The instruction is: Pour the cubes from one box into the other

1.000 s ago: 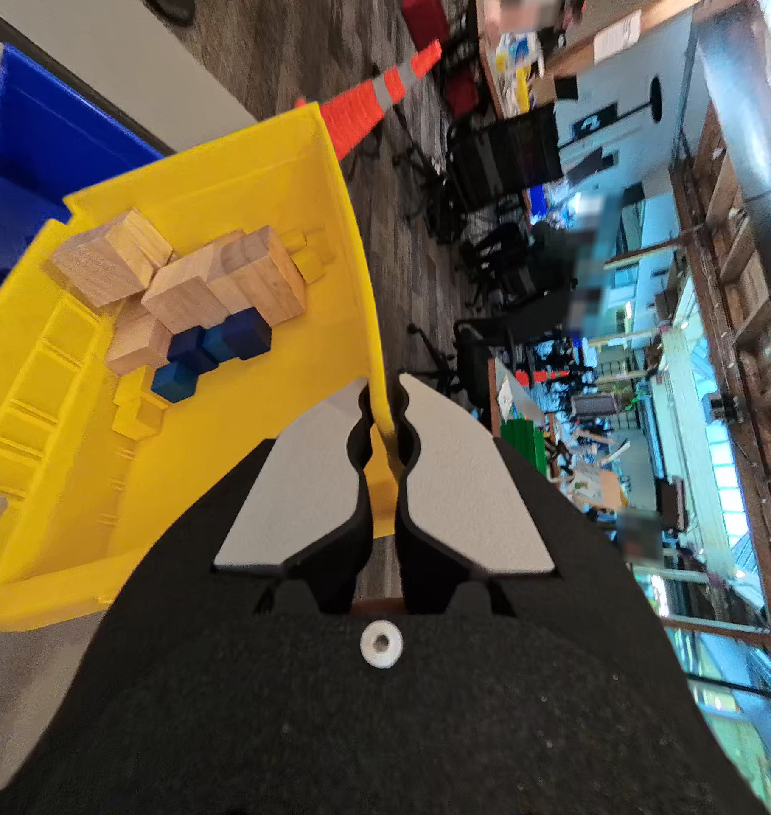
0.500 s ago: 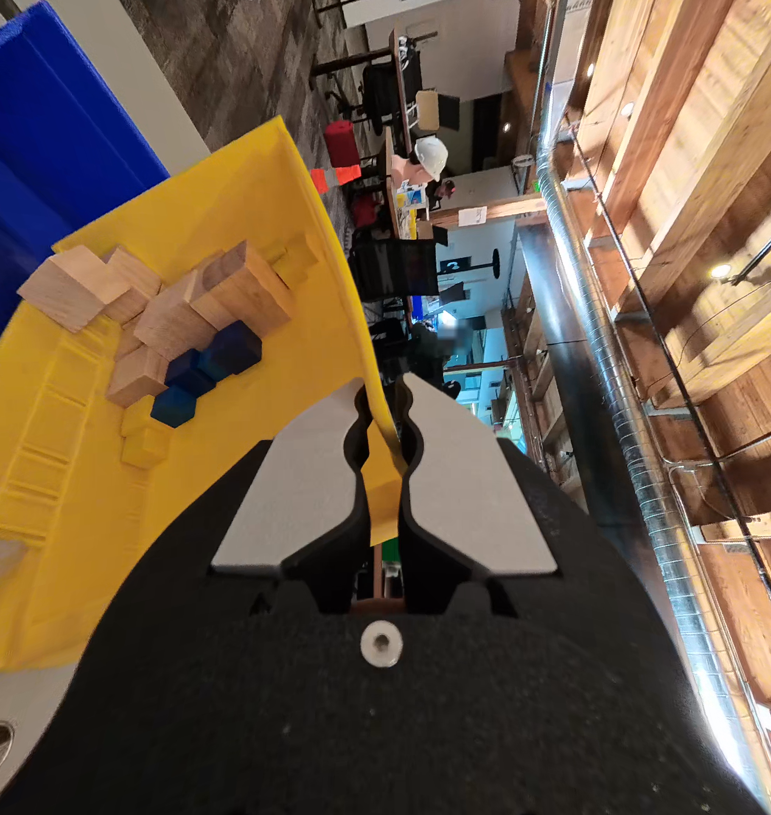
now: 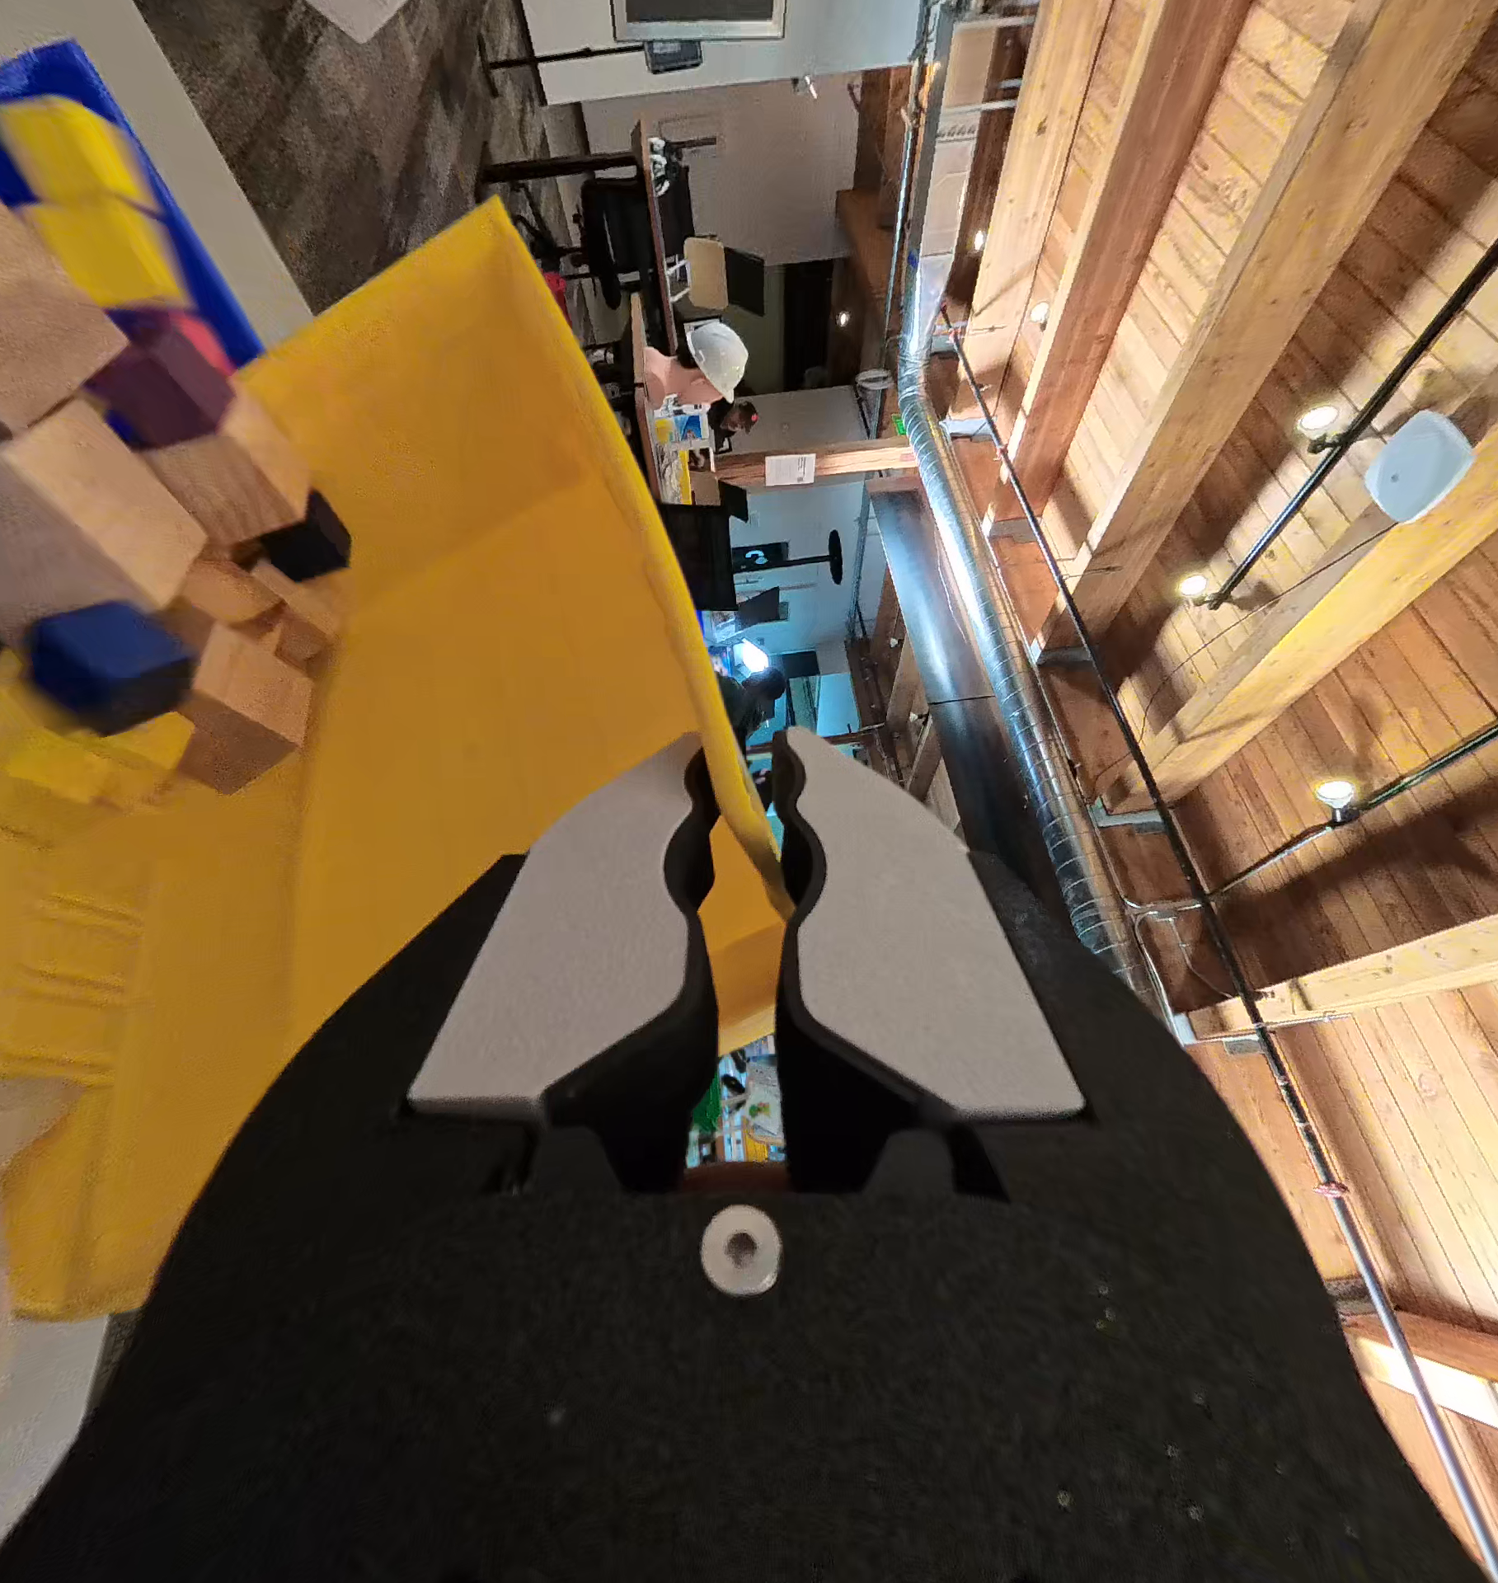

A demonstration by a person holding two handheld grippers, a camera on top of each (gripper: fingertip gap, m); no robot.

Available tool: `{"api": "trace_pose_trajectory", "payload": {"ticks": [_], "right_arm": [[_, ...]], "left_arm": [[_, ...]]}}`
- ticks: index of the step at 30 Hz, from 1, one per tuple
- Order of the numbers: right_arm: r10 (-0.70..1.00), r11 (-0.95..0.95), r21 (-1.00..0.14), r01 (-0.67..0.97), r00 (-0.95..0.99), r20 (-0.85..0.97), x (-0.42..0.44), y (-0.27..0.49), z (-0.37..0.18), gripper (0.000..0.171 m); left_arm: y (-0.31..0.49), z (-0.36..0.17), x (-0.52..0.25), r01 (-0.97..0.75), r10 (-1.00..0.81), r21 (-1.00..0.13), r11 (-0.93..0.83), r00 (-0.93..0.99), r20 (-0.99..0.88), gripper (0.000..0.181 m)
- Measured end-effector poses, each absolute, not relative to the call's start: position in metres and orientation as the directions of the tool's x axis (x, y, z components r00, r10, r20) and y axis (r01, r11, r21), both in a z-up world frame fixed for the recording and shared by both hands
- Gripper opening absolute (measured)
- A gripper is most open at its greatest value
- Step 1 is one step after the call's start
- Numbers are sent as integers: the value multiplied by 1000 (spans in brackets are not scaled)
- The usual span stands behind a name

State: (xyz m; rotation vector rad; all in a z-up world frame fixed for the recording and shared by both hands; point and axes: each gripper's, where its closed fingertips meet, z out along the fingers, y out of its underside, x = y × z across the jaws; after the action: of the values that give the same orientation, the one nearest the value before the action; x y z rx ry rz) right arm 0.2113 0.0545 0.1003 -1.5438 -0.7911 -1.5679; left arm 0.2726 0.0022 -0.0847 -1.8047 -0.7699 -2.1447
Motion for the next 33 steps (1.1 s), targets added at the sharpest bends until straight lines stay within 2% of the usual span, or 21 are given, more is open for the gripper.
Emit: {"api": "trace_pose_trajectory", "payload": {"ticks": [4, 14, 20, 28, 31, 33], "right_arm": [[-84, -510, -78, 857, 41, 996, 215, 55, 100, 8], [-80, -492, 52, 869, -104, 991, 195, 47, 104, 10], [-153, -506, 34, 862, -129, 980, 200, 28, 128, 10], [-171, -535, 52, 843, -169, 971, 208, 16, 143, 10], [-198, -545, 4, 838, -133, 971, 219, 7, 153, 11], [-240, -546, -79, 834, -65, 969, 226, -5, 162, 10]], "left_arm": [[7, -86, 274, 477, 180, 275, -834, -237, 955, 3], [-3, -65, 291, 419, 225, 394, -818, -397, 890, 4], [-13, -41, 300, 374, 206, 396, -838, -455, 866, 3], [-26, -22, 315, 323, 192, 381, -866, -488, 851, 3], [-33, -18, 317, 320, 180, 355, -879, -466, 866, 3], [-34, -17, 311, 342, 139, 298, -891, -418, 898, 3]]}}
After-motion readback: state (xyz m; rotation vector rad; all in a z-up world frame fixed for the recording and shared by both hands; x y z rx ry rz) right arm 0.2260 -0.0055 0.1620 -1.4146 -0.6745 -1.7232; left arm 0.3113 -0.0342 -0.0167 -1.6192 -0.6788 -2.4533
